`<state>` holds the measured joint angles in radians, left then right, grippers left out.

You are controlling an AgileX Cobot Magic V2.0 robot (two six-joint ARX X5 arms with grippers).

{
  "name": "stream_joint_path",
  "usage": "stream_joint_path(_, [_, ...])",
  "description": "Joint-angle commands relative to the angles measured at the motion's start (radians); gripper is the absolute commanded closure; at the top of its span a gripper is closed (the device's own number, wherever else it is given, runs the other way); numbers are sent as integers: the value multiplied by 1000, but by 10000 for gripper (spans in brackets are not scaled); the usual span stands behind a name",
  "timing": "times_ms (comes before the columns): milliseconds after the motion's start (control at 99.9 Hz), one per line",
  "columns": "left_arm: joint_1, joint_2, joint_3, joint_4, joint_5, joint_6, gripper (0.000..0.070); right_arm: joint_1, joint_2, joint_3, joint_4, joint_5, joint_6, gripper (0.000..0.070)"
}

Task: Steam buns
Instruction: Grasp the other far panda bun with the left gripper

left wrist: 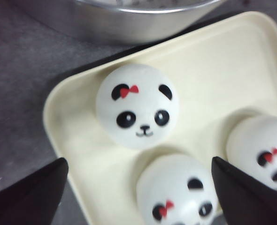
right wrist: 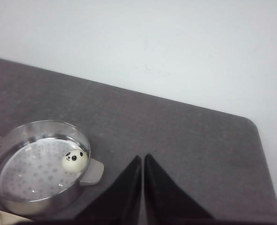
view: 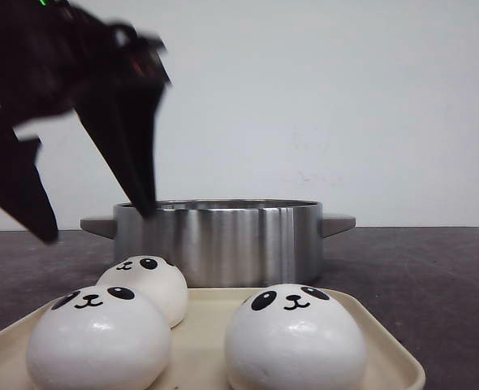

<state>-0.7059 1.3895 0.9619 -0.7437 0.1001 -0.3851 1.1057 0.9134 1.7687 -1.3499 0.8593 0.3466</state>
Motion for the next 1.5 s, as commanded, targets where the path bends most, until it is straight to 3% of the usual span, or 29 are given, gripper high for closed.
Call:
stream_joint_path(0, [-9,43,11,22,-3,-21,96,12,-14,3,-71,7,66,700])
stream_joint_path(390, [-8,215,11,137,-26,-31,130,12,-54,-10,-71,5,116,700])
stream_joint_path(470, [-8,234,11,133,-26,-32,288,12,-54,-10,-71,5,116,700])
stream_joint_path(561, [-8,245,11,135,-26,-31,527,12,-54,-10,-71,5,117,700])
stream_joint_path(611, [-8,246,11,138,-26,-29,700,12,-54,-14,-71,5,118,700])
stream_joint_path(851, [-9,189,36,114,-10,-28,691,12,-54,-44,-72,5,121,700])
stream_joint_path(1111, [-27,-10,118,114,207,-53,690,12,-55,-110,-71,34,140,700])
stream_joint_path(1181, [-33,-51,154,111,198,-56,690,12,-55,-117,-71,33,143,700])
stream_joint_path(1341, [-9,-44,293,112,82,-33,690,12,-55,-119,-51,33,150,700])
stream_joint_path(1491, [73,99,482,80,96,-1,690,12,-55,-119,-26,35,150,700])
